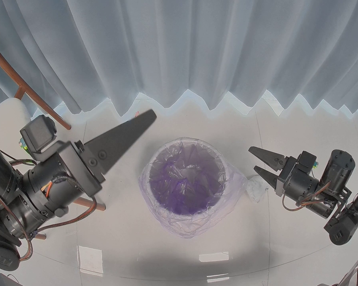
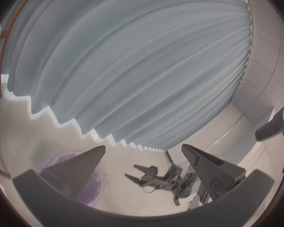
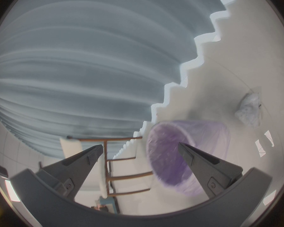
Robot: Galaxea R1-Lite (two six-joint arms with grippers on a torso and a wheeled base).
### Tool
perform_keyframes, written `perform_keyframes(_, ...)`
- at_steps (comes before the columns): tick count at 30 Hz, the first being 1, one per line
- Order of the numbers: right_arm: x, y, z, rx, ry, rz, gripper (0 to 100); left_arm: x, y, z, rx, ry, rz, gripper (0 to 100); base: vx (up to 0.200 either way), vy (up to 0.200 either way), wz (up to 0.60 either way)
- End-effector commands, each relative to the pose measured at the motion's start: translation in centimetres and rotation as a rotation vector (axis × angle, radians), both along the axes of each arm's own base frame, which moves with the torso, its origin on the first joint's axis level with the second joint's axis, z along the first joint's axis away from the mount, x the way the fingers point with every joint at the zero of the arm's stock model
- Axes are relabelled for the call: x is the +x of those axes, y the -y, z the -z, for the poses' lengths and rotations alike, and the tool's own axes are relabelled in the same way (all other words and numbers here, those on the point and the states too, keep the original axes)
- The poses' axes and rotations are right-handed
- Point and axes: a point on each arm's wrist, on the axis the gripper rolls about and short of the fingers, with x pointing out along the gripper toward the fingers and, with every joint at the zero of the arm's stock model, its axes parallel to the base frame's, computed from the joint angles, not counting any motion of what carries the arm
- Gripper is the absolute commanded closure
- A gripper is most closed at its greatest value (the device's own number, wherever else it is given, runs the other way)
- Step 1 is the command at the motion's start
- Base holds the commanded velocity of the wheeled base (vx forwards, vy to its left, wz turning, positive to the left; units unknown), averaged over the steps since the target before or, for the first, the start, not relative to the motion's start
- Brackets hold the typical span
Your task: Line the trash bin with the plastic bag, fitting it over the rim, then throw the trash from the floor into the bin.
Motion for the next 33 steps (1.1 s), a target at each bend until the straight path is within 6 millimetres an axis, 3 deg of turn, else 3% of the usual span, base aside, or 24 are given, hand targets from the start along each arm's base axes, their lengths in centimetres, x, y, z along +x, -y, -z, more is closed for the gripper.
perform_keyframes(1, -6.5, -0.8, -5.0, 0.004, 0.074, -0.183, 0, -1.8, -1.3, -0.7, 0.095, 0.015, 0.002, 0, 0.0, 0.0, 0.0)
perform_keyframes(5, -8.3, -1.0, -6.4, -0.045, -0.015, -0.243, 0, -1.9, -1.4, -1.5, 0.095, 0.015, 0.011, 0, 0.0, 0.0, 0.0)
perform_keyframes(6, -9.5, -1.0, -6.5, -0.127, -0.128, -0.281, 0, -1.8, -1.5, -1.8, 0.091, 0.021, 0.003, 0, 0.0, 0.0, 0.0)
perform_keyframes(12, -9.3, -1.4, -8.2, -0.249, -0.313, -0.292, 0, -2.4, -2.3, -3.0, 0.06, 0.066, -0.012, 0, 0.0, 0.0, 0.0)
perform_keyframes(15, -6.2, -3.7, -6.2, -0.305, -0.441, -0.276, 0, -2.4, -2.7, -3.4, 0.071, 0.052, -0.033, 0, 0.0, 0.0, 0.0)
perform_keyframes(18, -2.7, -6.2, -2.6, -0.398, -0.545, -0.212, 0, -2.5, -3.0, -3.8, 0.072, 0.052, -0.044, 0, 0.0, 0.0, 0.0)
perform_keyframes(23, 1.0, -9.0, 1.9, -0.496, -0.623, -0.141, 0, -2.1, -3.7, -4.5, 0.058, 0.072, -0.091, 0, 0.0, 0.0, 0.0)
perform_keyframes(27, 3.3, -10.7, 2.9, -0.496, -0.62, -0.139, 0, -1.4, -4.7, -4.9, 0.062, 0.09, -0.121, 0, 0.0, 0.0, 0.0)
perform_keyframes(33, 4.8, -11.5, 4.3, -0.507, -0.635, -0.126, 0, -0.6, -6.0, -4.7, 0.096, 0.103, -0.082, 0, 0.0, 0.0, 0.0)
